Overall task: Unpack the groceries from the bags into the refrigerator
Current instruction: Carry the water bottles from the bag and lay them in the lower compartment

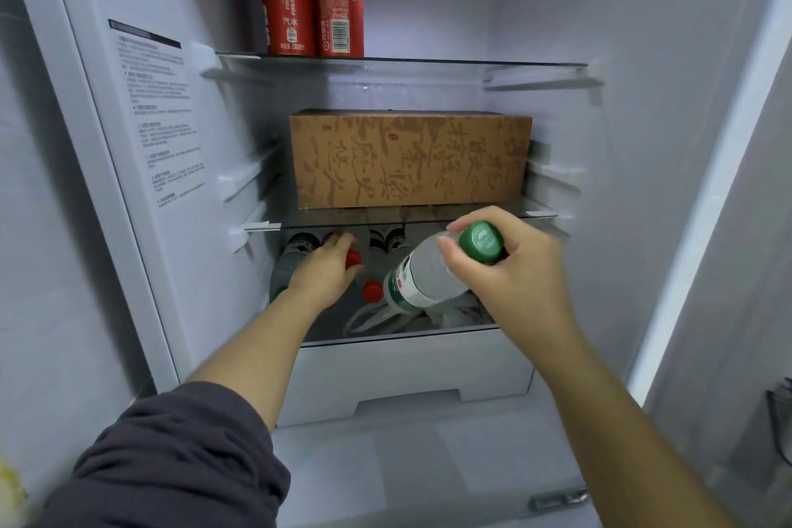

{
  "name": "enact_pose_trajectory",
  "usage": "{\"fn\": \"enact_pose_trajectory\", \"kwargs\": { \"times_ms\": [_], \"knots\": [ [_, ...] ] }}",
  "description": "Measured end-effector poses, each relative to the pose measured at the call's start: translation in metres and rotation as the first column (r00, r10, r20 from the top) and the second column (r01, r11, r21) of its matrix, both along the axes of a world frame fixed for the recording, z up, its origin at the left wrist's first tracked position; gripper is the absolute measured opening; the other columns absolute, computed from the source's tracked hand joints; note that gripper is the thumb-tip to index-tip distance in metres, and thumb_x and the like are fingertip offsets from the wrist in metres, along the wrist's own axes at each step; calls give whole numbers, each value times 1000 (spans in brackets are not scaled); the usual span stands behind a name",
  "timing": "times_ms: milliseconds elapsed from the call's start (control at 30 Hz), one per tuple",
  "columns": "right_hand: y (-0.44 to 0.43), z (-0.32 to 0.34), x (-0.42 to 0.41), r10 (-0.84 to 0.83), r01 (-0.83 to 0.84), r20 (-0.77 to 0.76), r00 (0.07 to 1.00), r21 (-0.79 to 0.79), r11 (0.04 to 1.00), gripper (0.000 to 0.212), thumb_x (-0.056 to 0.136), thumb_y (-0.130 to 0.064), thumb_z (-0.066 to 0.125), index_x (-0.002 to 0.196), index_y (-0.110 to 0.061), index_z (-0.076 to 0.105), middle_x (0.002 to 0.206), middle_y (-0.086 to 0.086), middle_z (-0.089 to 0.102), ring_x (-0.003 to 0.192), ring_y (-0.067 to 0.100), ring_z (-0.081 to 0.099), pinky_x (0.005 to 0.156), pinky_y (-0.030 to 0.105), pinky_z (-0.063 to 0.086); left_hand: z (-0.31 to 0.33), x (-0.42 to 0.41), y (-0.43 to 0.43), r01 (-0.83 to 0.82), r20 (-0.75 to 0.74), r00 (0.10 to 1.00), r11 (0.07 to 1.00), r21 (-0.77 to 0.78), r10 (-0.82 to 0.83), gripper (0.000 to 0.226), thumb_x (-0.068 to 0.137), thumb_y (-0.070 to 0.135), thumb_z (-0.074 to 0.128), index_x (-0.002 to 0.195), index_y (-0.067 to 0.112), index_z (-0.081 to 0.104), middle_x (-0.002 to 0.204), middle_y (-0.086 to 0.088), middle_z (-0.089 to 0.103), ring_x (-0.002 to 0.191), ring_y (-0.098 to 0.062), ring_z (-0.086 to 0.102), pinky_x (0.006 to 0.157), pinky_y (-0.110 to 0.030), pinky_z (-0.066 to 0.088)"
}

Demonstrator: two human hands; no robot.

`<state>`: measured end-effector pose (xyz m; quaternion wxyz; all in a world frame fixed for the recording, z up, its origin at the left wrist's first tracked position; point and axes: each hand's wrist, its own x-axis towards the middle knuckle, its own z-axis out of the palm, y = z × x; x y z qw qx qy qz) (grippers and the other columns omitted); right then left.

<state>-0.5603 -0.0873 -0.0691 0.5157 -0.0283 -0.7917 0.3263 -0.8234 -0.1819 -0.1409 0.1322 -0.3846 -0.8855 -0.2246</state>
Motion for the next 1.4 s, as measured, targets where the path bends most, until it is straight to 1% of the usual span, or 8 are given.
{"fn": "enact_pose_trajectory", "kwargs": {
  "times_ms": [233, 400, 533, 733, 900, 1033, 1300, 1400],
  "knots": [
    [12, -38, -32, 15, 25, -116, 993, 330, 944, 21, 83, -23, 75, 96, -7, 71, 89, 1, 70, 82, 12, 65, 76, 20, 53, 1, 2, -1, -29, -14, 1000, 999, -24, 28, 46, 95, 29, 57, 137, 17, 42, 134, -12, 52, 114, -34, 54, 84, -43, 49],
    [35, -68, -65, 4, 10, -28, 1000, 479, 878, 25, 85, -27, 70, 101, -7, 71, 83, 2, 64, 74, 15, 59, 66, 25, 54, 0, 2, -2, -23, -20, 1000, 1000, -6, 22, 45, 95, 29, 57, 136, 17, 43, 134, -11, 52, 114, -33, 54, 83, -43, 50],
    [41, -86, -93, -167, 134, -8, 986, 628, 767, 29, 75, -22, 83, 102, -19, 74, 78, -3, 65, 66, 15, 62, 50, 25, 52, -3, 0, -3, -21, -14, 1000, 1000, 11, 21, 47, 95, 31, 58, 137, 19, 42, 134, -10, 52, 113, -32, 55, 83, -44, 50],
    [46, -92, -132, -370, 223, 113, 922, 628, 746, 43, 70, -33, 84, 111, -25, 73, 73, -2, 70, 53, 21, 63, 43, 26, 47, -6, -2, -2, -7, -22, 1000, 999, 34, 7, 48, 94, 34, 58, 136, 18, 43, 134, -9, 53, 111, -30, 56, 82, -44, 51],
    [42, -78, -158, -477, 174, 404, 780, 593, 787, 53, 95, -38, 58, 145, -31, 43, 106, 8, 69, 90, 32, 67, 64, 33, 45, -7, -5, -1, -3, -24, 1000, 1000, 29, 3, 48, 94, 35, 58, 136, 18, 43, 136, -8, 52, 114, -30, 55, 82, -43, 51],
    [40, -67, -177, -523, 153, 574, 630, 568, 808, 54, 101, -27, 49, 151, -23, 31, 110, 15, 67, 97, 33, 64, 62, 32, 39, -9, -7, 0, -3, -16, 1000, 999, 36, 4, 47, 94, 35, 58, 136, 19, 43, 138, -7, 51, 115, -29, 54, 83, -44, 51],
    [41, -62, -177, -404, 86, 709, 577, 439, 894, 58, 101, -26, 51, 152, -25, 25, 118, 17, 62, 100, 33, 61, 64, 33, 42, -5, -2, 3, -30, -23, 999, 999, 19, 30, 47, 96, 36, 55, 138, 22, 39, 139, -7, 49, 115, -29, 54, 77, -39, 49],
    [36, -62, -156, -320, 106, 690, 649, 335, 936, 64, 98, -37, 54, 152, -33, 21, 133, 12, 53, 107, 32, 58, 68, 33, 43, -18, 2, -7, -20, 0, 1000, 999, 49, 20, 61, 95, 40, 56, 148, 23, 29, 151, -10, 37, 129, -31, 46, 92, -46, 48]
  ]
}}
